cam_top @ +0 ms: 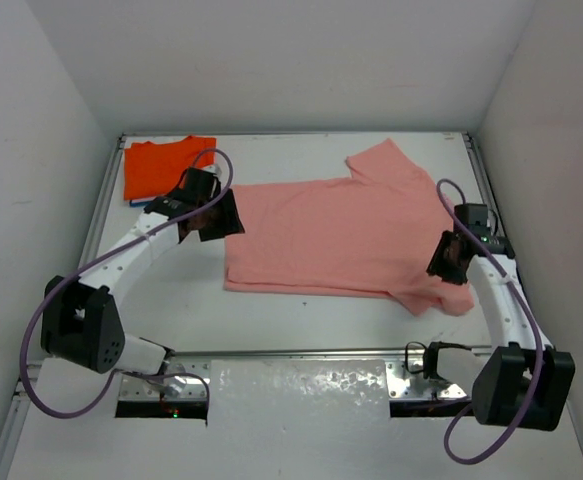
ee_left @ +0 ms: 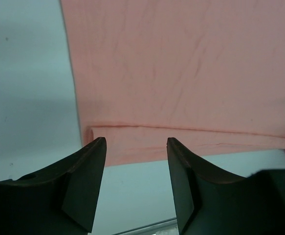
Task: Fold and stack the t-shirts
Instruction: Fold the flattened tshirt in 1/3 of the way
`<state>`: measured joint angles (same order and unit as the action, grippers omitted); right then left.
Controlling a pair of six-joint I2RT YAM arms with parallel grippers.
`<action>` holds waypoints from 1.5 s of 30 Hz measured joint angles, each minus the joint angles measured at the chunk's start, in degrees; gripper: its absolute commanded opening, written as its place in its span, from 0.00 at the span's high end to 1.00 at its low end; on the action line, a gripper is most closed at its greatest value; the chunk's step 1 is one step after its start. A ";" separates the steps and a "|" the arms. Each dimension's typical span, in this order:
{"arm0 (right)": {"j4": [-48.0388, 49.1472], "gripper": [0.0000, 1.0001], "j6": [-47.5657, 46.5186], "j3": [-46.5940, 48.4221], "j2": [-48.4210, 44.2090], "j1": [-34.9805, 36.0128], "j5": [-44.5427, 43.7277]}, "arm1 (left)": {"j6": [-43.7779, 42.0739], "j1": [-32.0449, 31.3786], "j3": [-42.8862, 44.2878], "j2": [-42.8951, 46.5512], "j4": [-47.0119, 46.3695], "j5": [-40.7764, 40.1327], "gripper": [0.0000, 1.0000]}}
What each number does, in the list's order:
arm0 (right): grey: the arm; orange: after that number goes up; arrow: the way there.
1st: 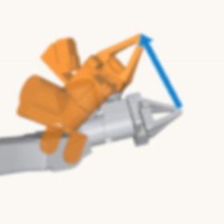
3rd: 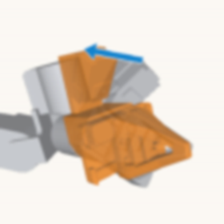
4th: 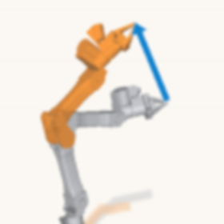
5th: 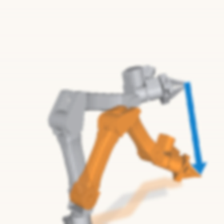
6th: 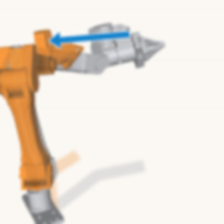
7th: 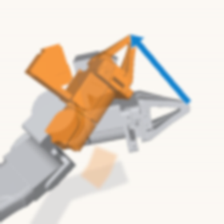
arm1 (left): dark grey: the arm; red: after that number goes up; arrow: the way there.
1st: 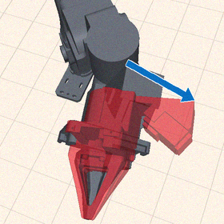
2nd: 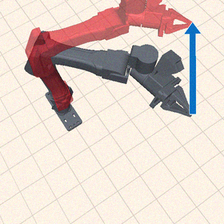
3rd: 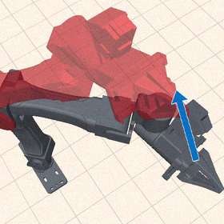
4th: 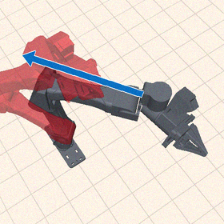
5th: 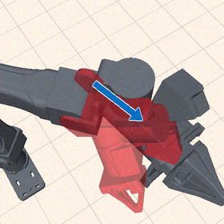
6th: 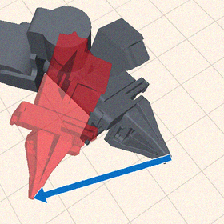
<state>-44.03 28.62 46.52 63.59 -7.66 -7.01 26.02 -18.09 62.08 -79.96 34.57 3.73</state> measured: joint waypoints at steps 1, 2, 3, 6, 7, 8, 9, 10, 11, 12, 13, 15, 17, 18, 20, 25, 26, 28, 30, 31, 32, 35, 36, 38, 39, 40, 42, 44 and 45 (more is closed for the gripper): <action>-0.55 0.63 -0.98 -1.64 -0.24 0.33 0.17 | -0.02 0.00 -0.68 0.15 0.02 0.42 0.50; -1.57 0.61 -2.23 -2.97 -0.46 0.85 0.33 | -0.04 0.00 -1.27 0.13 0.00 0.85 0.50; -2.32 0.61 -3.50 -3.91 -0.81 1.57 1.07 | -0.04 0.00 -1.51 0.13 0.04 1.07 0.50; -4.72 0.61 -8.15 -4.83 -2.40 4.33 4.15 | -0.04 0.00 -2.12 0.13 0.24 1.75 0.50; -5.20 0.60 -9.46 -4.81 -3.10 5.16 4.94 | -0.02 0.00 -2.21 0.13 0.37 1.92 0.50; -5.70 0.59 -10.56 -4.81 -3.85 5.68 5.60 | -0.02 0.00 -2.21 0.13 0.42 2.05 0.50; -6.29 0.59 -11.45 -4.81 -4.72 5.92 6.12 | -0.02 0.00 -2.21 0.13 0.39 2.19 0.50; -6.75 0.58 -12.24 -4.81 -5.46 5.95 6.71 | -0.04 0.00 -2.21 0.13 0.37 2.29 0.50; -7.28 0.58 -12.90 -4.83 -6.14 5.97 7.56 | -0.04 0.00 -2.21 0.13 0.35 2.38 0.50; -7.50 0.58 -13.51 -4.87 -6.56 6.01 8.17 | -0.04 0.00 -2.21 0.13 0.35 2.40 0.50; -7.54 0.59 -13.94 -5.03 -6.69 6.03 8.79 | -0.07 0.00 -2.21 0.13 0.33 2.47 0.50; -8.22 0.63 -14.93 -5.16 -5.77 6.12 9.81 | -0.11 0.00 -2.19 0.00 0.33 2.56 0.50; -9.01 0.63 -15.72 -5.14 -3.93 6.49 10.73 | -0.26 0.00 -1.53 -0.85 0.83 2.78 0.50; -9.22 0.63 -16.04 -5.14 -3.02 6.91 10.99 | -0.28 0.00 -1.07 -1.51 0.87 2.91 0.50; -9.68 0.60 -15.93 -5.14 -1.68 8.31 10.67 | -0.33 0.00 -0.02 -2.86 0.85 3.04 0.50; -8.02 0.58 -9.14 -7.96 -2.78 9.46 9.55 | -0.35 0.00 2.71 -5.51 1.01 3.87 0.51; -6.86 0.58 -6.58 -9.97 -3.65 9.46 9.07 | -0.37 0.00 3.06 -5.95 0.98 4.11 0.50; -5.44 0.56 -1.42 -14.84 -5.86 9.46 7.74 | -0.46 0.00 3.63 -6.82 0.90 4.52 0.51; -4.35 0.56 2.08 -18.97 -8.52 9.46 6.29 | -0.55 0.00 3.93 -7.50 0.96 4.74 0.51; -4.22 0.56 3.52 -20.37 -9.70 9.46 5.20 | -0.59 0.00 4.09 -7.82 0.98 4.85 0.51; -4.11 0.56 4.57 -21.03 -10.38 9.46 4.28 | -0.72 0.00 4.28 -8.11 1.14 4.98 0.51; -1.73 0.57 7.08 -21.33 -10.58 9.46 2.14 | -0.92 0.00 4.57 -8.37 1.31 5.16 0.51; -0.59 0.57 7.69 -21.44 -10.51 9.46 1.60 | -1.03 0.00 4.70 -8.37 1.33 5.20 0.51; 2.60 0.58 8.87 -22.10 -10.25 9.46 0.83 | -1.36 0.00 4.85 -8.37 1.29 5.35 0.51; 4.26 0.58 9.29 -22.60 -10.10 9.46 0.63 | -1.44 0.00 4.90 -8.37 1.31 5.42 0.51; 5.35 0.59 9.70 -22.95 -9.73 9.46 0.28 | -1.60 0.00 4.90 -8.37 1.29 5.49 0.51; 7.02 0.60 10.69 -23.08 -8.15 9.46 -0.81 | -1.81 0.00 4.90 -8.37 1.33 5.51 0.51; 8.07 0.61 11.32 -23.08 -6.43 9.46 -1.92 | -1.92 0.00 4.90 -8.37 1.36 5.51 0.51; 8.31 0.62 11.56 -23.08 -5.73 9.46 -2.19 | -1.99 0.00 4.90 -8.37 1.36 5.51 0.51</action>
<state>-35.73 40.18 23.44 57.87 1.80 -9.19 24.03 -18.09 66.98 -88.33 35.92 9.23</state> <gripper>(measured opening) 0.392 0.495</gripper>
